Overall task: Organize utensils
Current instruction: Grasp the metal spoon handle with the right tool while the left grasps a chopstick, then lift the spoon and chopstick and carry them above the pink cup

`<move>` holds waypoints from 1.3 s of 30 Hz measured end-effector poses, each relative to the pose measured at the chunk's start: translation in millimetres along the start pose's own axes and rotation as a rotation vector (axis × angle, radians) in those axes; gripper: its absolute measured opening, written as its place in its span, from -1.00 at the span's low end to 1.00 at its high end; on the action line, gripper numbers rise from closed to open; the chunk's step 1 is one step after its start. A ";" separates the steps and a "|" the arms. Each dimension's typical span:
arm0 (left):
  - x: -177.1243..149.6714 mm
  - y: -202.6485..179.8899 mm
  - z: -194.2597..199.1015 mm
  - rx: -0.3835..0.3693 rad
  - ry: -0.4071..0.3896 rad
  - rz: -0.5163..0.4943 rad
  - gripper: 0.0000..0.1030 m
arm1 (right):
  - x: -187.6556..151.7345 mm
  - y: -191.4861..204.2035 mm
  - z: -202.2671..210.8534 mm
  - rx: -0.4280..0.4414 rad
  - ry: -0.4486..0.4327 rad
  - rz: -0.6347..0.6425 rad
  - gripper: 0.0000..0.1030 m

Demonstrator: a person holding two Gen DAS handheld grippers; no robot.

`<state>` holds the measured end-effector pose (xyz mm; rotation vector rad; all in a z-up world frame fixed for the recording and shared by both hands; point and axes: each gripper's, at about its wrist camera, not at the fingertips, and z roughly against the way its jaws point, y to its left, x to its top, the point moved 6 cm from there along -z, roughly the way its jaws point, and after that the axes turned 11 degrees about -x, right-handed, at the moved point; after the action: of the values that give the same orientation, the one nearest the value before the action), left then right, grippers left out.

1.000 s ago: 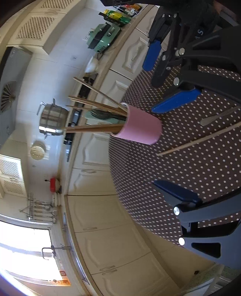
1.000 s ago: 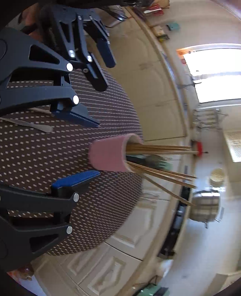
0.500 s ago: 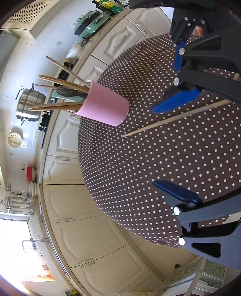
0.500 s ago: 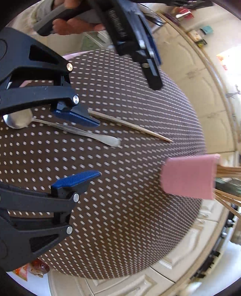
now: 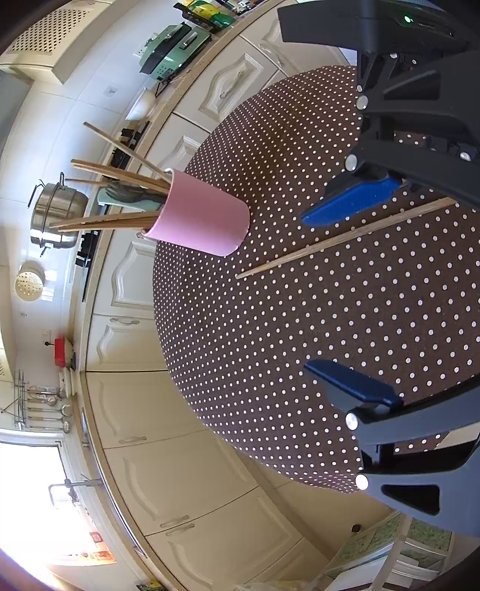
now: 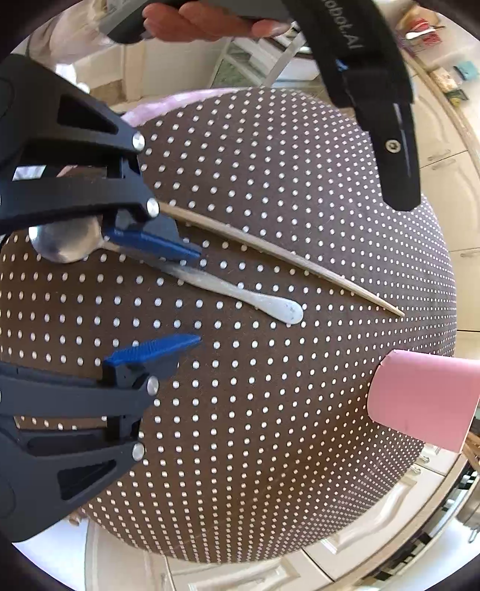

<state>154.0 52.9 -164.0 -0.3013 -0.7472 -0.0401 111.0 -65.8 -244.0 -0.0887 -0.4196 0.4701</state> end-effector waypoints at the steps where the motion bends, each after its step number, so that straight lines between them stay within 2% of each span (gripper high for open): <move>1: -0.2 -0.4 -0.6 -0.001 0.003 0.000 0.43 | -1.4 1.1 -1.1 -0.001 0.002 0.007 -0.31; 5: -0.6 -1.5 -3.4 -0.007 0.014 0.001 0.43 | -1.5 -0.6 -2.7 -0.003 0.012 0.029 -0.53; 7: -0.8 -3.5 -6.5 -0.017 0.029 -0.001 0.43 | 1.1 -9.2 -1.0 -0.007 0.025 0.035 -0.72; 13: -5.8 -12.7 -23.4 -0.086 0.116 0.010 0.43 | 16.3 -37.1 -1.4 -0.022 0.043 0.039 -0.83; 17: -10.4 -16.9 -40.9 -0.131 0.196 0.039 0.43 | 24.1 -51.0 -5.4 -0.034 0.036 0.021 -0.84; 21: -15.5 -25.0 -57.1 -0.161 0.253 0.041 0.42 | 30.8 -63.9 -7.0 -0.025 0.029 0.003 -0.84; 24: -18.4 -34.6 -70.5 -0.150 0.300 0.005 0.40 | 34.7 -73.4 -9.8 -0.010 0.030 -0.004 -0.83; 27: -24.1 -41.2 -88.0 -0.141 0.359 -0.010 0.16 | 37.1 -78.2 -9.8 0.012 0.037 -0.016 -0.83; 28: -22.7 -43.2 -90.5 -0.125 0.347 -0.031 0.13 | 38.5 -80.1 -8.6 0.018 0.039 -0.019 -0.83; 29: -22.0 -44.3 -93.2 -0.098 0.351 -0.047 0.02 | 38.9 -81.8 -8.6 0.025 0.044 -0.024 -0.83; 31: -19.5 -47.3 -97.6 -0.054 0.353 -0.069 -0.23 | 40.3 -88.3 -10.4 0.033 0.054 -0.022 -0.83; 33: -16.4 -46.1 -101.8 -0.016 0.349 -0.083 -0.60 | 42.5 -93.6 -16.6 0.031 0.068 -0.014 -0.83; 35: -8.5 -47.4 -110.1 -0.025 0.343 -0.072 -0.76 | 47.2 -92.2 -19.2 0.019 0.075 -0.005 -0.83; 39: -0.7 -43.7 -115.6 -0.032 0.317 -0.049 -0.87 | 56.3 -90.4 -22.4 -0.011 0.069 0.016 -0.82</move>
<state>223.8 -21.8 -233.4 -0.2988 -0.4391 -0.1434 203.8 -120.2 -227.4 -0.1189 -0.3541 0.4794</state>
